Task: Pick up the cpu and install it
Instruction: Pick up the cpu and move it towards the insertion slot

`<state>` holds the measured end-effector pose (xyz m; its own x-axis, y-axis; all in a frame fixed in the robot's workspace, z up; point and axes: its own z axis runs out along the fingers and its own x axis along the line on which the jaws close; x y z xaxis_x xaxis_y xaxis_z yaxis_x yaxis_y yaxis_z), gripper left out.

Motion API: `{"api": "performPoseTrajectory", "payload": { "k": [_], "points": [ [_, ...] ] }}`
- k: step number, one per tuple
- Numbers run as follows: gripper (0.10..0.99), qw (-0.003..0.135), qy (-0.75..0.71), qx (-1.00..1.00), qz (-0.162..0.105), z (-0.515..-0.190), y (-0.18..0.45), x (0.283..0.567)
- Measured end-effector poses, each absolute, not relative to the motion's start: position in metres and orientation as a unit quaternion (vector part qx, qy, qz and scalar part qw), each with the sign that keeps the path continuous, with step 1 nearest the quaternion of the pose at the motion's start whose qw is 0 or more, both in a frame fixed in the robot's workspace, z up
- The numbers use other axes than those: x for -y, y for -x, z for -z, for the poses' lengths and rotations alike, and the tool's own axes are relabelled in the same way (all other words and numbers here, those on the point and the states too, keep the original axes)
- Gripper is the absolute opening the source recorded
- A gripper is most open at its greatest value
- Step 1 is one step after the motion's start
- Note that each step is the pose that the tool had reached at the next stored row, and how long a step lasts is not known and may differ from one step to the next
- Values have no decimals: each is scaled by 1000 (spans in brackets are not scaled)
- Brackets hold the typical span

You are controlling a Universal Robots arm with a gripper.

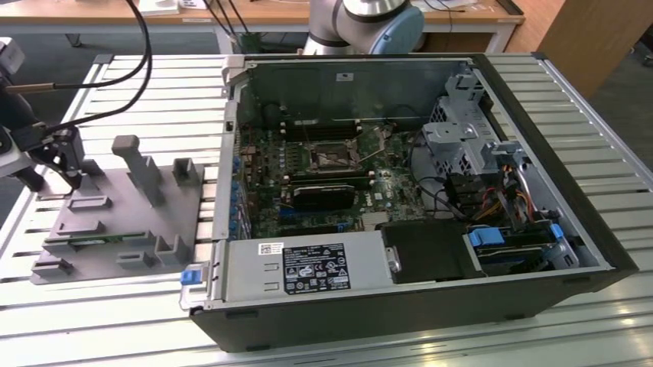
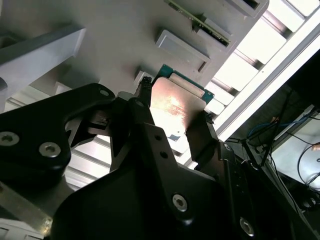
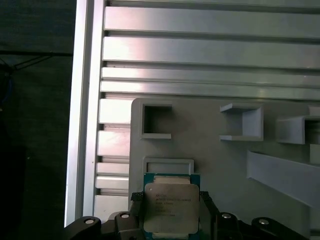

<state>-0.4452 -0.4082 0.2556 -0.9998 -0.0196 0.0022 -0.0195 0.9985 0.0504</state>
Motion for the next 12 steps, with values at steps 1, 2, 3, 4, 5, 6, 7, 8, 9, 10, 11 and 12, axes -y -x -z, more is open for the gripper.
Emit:
{"api": "performPoseTrajectory", "payload": {
  "k": [1, 2, 3, 4, 5, 6, 7, 8, 9, 10, 11, 12],
  "points": [
    [533, 1, -10, 1000, 25, -256, 445, 408],
    [533, 1, -10, 1000, 25, -257, 445, 408],
    [533, 1, -10, 1000, 25, -258, 445, 408],
    [533, 1, -10, 1000, 25, -259, 445, 408],
    [533, 1, -10, 1000, 25, -260, 445, 407],
    [533, 1, -10, 1000, 25, -261, 445, 407],
    [533, 1, -10, 1000, 25, -262, 445, 407],
    [533, 1, -10, 1000, 25, -263, 445, 407],
    [533, 1, -10, 1000, 25, -264, 445, 406],
    [533, 1, -10, 1000, 25, -265, 445, 406],
    [533, 1, -10, 1000, 25, -266, 445, 406],
    [533, 1, -10, 1000, 25, -267, 445, 406]
  ]
}}
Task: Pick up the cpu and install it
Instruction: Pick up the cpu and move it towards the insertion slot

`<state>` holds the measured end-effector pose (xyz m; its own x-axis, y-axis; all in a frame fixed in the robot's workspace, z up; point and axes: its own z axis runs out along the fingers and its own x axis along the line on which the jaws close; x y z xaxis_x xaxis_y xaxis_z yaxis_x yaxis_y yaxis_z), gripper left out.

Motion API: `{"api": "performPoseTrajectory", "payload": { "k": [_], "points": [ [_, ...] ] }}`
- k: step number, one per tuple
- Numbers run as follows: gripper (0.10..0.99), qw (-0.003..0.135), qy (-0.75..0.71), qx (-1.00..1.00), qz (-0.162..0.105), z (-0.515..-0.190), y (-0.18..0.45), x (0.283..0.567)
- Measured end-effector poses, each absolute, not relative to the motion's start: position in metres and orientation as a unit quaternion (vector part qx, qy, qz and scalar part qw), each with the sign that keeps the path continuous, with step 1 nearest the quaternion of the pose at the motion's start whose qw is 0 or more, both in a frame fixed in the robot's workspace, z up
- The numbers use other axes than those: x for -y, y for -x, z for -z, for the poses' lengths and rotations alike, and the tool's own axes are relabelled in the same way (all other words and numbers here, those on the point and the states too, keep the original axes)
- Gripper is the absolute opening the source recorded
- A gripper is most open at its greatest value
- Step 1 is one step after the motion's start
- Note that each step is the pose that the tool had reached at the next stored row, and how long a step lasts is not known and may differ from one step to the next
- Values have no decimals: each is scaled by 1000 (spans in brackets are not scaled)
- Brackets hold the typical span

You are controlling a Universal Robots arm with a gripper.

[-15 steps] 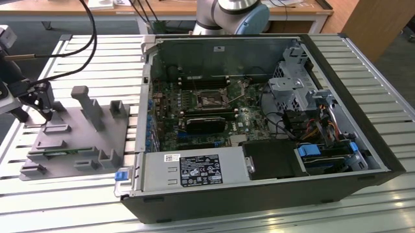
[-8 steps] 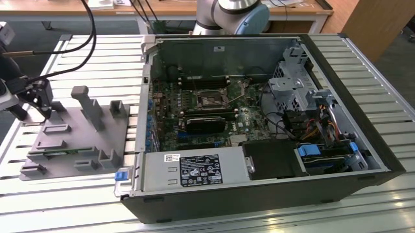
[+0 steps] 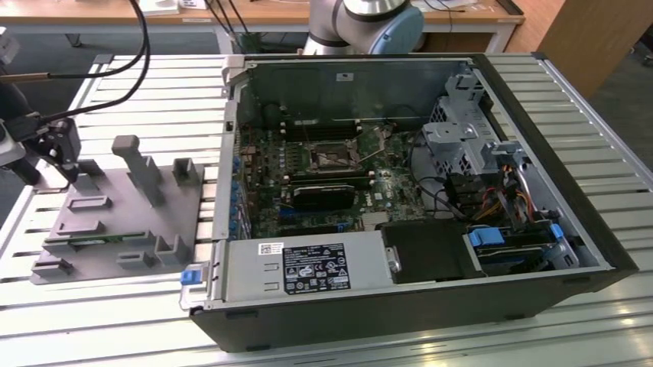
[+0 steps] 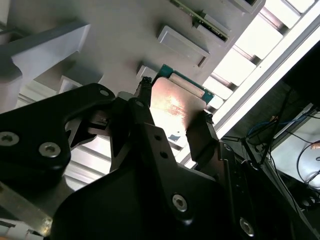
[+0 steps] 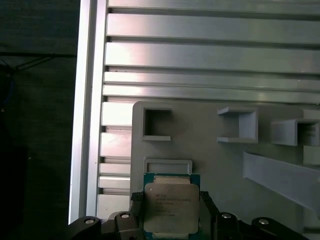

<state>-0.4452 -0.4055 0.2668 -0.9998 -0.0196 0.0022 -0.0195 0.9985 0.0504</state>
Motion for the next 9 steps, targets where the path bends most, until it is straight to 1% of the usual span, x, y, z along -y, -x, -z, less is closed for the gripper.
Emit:
{"api": "performPoseTrajectory", "payload": {
  "k": [9],
  "points": [
    [533, 1, -10, 1000, 25, -276, 445, 403]
  ]
}}
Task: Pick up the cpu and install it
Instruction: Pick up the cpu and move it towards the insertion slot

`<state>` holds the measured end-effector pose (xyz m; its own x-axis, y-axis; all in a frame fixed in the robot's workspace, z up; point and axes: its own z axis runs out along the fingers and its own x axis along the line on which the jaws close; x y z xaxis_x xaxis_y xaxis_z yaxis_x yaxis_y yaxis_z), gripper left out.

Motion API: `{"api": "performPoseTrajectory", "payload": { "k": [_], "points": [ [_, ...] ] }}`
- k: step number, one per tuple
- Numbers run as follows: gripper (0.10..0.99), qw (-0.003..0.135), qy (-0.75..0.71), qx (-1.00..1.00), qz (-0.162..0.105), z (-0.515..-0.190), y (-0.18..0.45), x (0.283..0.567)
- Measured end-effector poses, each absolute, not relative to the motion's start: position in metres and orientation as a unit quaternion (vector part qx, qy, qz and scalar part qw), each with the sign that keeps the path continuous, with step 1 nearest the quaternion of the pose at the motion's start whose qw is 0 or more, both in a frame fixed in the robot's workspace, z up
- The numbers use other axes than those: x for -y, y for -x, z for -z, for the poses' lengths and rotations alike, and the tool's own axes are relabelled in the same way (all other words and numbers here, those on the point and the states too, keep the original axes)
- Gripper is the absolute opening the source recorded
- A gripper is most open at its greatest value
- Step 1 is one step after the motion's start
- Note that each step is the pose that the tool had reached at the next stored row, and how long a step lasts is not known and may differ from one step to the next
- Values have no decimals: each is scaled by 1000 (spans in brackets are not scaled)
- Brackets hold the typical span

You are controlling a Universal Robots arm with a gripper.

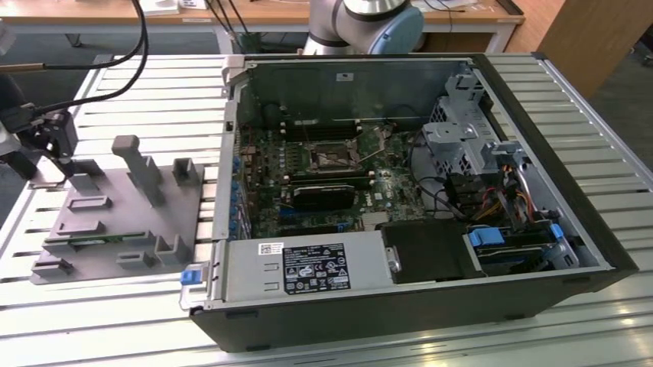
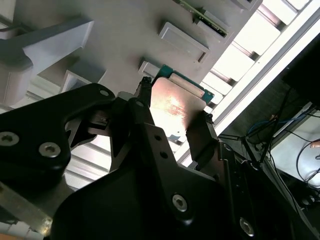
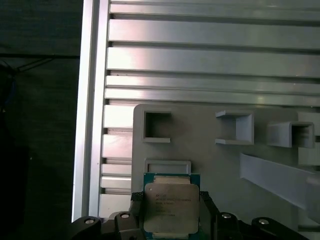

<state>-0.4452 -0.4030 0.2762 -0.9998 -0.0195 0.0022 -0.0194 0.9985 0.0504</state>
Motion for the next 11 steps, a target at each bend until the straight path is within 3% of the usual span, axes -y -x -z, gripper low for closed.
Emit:
{"api": "performPoseTrajectory", "payload": {
  "k": [11],
  "points": [
    [533, 1, -10, 1000, 25, -287, 445, 400]
  ]
}}
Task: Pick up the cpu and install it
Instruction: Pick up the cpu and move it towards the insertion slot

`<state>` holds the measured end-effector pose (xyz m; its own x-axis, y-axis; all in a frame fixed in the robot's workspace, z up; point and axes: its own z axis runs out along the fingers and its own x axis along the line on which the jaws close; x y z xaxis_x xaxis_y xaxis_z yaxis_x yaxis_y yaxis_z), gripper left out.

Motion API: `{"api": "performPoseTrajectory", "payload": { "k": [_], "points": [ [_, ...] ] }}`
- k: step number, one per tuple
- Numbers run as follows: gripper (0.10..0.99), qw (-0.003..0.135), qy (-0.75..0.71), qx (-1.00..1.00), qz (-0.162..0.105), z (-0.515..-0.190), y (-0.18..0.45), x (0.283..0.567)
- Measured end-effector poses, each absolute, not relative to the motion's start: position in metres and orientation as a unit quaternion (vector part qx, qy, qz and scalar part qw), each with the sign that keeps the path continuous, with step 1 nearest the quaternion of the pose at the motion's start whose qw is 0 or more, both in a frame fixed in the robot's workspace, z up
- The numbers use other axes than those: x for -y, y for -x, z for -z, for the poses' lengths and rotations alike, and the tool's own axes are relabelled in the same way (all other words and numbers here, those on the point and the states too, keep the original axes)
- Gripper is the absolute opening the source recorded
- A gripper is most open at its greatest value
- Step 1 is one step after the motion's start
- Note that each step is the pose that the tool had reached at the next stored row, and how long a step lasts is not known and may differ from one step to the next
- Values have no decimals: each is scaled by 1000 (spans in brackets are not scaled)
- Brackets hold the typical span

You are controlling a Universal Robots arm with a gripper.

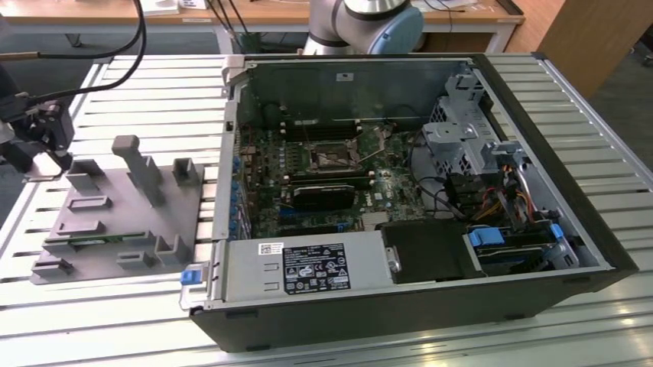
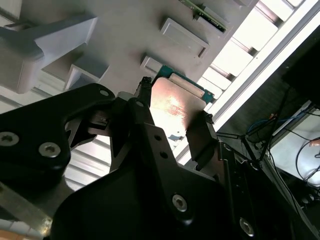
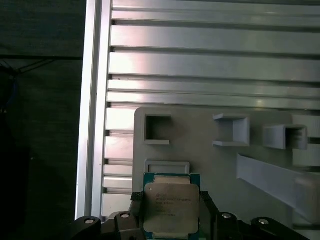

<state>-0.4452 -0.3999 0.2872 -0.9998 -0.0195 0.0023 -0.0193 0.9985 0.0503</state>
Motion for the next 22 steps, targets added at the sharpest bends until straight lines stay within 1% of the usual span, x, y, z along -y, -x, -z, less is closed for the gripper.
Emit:
{"api": "performPoseTrajectory", "payload": {
  "k": [22],
  "points": [
    [533, 1, -9, 1000, 25, -309, 445, 393]
  ]
}}
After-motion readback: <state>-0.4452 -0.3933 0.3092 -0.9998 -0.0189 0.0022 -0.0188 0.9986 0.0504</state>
